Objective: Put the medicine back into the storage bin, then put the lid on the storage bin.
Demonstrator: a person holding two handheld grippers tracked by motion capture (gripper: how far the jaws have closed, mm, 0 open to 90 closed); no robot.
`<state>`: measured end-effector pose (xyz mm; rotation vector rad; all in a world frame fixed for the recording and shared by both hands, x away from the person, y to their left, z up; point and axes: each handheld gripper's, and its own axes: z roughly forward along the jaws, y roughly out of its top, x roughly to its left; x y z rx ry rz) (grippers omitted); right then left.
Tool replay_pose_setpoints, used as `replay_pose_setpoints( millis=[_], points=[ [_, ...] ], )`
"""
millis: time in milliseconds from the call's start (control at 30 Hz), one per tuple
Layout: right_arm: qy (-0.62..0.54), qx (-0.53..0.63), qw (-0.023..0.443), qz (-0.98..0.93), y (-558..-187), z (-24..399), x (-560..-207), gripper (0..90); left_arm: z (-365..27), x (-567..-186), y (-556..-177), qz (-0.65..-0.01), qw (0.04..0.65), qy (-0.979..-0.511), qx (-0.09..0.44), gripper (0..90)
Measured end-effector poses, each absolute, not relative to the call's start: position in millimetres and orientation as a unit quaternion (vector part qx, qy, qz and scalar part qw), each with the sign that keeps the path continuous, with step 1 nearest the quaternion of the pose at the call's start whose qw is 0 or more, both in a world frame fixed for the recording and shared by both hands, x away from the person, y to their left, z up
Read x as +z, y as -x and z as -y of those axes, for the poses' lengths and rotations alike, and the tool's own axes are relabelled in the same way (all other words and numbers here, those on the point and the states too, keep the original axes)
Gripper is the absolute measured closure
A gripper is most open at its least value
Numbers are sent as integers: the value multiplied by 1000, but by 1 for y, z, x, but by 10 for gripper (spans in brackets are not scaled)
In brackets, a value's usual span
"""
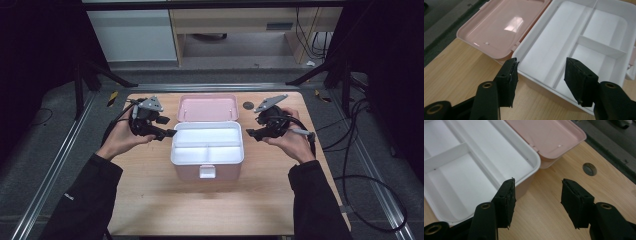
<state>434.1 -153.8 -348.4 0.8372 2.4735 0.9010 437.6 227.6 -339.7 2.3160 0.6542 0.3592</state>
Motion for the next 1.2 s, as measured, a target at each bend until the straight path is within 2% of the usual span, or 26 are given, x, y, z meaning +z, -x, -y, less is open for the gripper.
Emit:
replay_pose_setpoints(
  millis=[200, 467, 700, 1033, 1200],
  points=[
    [-358, 334, 206, -847, -432, 176, -354, 424, -234, -355, -438, -296, 369, -867, 154, 370],
    [-390, 342, 207, -829, -436, 190, -366, 410, -251, -373, -450, -360, 397, -827, 170, 361],
    [-416, 359, 217, -807, -446, 188, -367, 415, -258, -380, -466, -377, 413, -811, 174, 351],
    [-425, 387, 215, -790, -476, 174, -374, 421, -244, -390, -487, -374, 430, -799, 192, 353],
    [-428, 401, 206, -783, -491, 167, -376, 433, -247, -395, -499, -392, 434, -791, 179, 364]
  ],
)
